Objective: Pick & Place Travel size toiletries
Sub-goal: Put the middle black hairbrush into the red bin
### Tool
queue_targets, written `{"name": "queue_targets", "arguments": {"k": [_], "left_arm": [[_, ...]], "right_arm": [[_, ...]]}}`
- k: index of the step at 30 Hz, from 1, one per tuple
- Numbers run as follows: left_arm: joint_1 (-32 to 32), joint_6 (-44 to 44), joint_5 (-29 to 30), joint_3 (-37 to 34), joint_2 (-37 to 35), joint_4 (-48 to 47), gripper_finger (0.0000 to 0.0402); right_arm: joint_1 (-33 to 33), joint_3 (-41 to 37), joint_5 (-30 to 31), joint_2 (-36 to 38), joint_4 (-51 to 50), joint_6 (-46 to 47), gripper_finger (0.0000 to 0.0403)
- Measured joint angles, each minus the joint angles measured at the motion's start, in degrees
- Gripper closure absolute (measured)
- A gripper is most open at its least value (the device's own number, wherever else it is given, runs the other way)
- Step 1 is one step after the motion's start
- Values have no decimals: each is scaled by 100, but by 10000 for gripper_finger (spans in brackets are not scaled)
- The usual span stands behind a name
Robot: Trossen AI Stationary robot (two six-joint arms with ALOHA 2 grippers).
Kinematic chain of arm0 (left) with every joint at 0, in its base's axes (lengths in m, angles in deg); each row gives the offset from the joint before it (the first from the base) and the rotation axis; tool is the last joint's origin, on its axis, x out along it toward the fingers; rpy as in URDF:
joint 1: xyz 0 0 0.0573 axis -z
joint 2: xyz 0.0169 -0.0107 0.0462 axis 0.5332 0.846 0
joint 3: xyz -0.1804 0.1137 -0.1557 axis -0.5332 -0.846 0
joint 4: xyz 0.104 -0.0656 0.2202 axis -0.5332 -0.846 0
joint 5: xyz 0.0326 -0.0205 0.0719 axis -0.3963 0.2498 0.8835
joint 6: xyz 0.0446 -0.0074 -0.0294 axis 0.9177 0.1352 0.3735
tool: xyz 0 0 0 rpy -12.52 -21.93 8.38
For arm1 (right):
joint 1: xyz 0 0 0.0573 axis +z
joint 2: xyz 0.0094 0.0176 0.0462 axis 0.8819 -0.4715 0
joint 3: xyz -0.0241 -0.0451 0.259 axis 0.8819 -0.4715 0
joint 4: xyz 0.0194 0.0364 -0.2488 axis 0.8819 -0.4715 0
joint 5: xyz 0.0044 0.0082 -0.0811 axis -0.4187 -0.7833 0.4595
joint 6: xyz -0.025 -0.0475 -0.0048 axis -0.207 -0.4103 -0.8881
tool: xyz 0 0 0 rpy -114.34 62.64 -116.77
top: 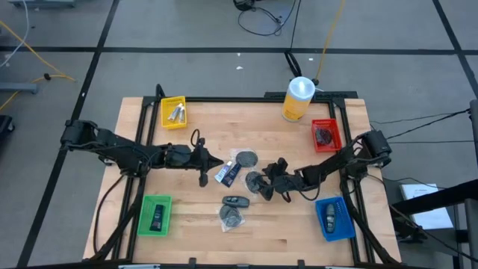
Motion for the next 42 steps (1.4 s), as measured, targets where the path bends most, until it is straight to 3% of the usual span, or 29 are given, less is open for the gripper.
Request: {"name": "queue_targets", "arguments": {"k": [4, 16, 24, 29, 33, 38, 42], "left_arm": [[0, 41, 5, 0, 0, -6, 392], [0, -10, -30, -2, 39, -198, 392], [0, -113, -32, -2, 39, -311, 392], [0, -144, -32, -2, 39, -311, 392], [0, -183, -32, -2, 39, -311, 392], [0, -193, -32, -2, 39, -309, 392], [0, -193, -31, -2, 39, -304, 392]], "right_arm": [[-44, 8, -9, -297, 462, -157, 200], [-31, 8, 10, -296, 453, -740, 388], [45, -1, 302, 531, -51, -827, 400], [239, 3, 1212, 1855, -1564, -608, 402], [169, 6, 2044, 3225, -3578, 120, 402], [-292, 4, 2426, 4612, -6306, 1771, 402], [-850, 1, 2654, 5180, -7549, 2580, 402]]}}
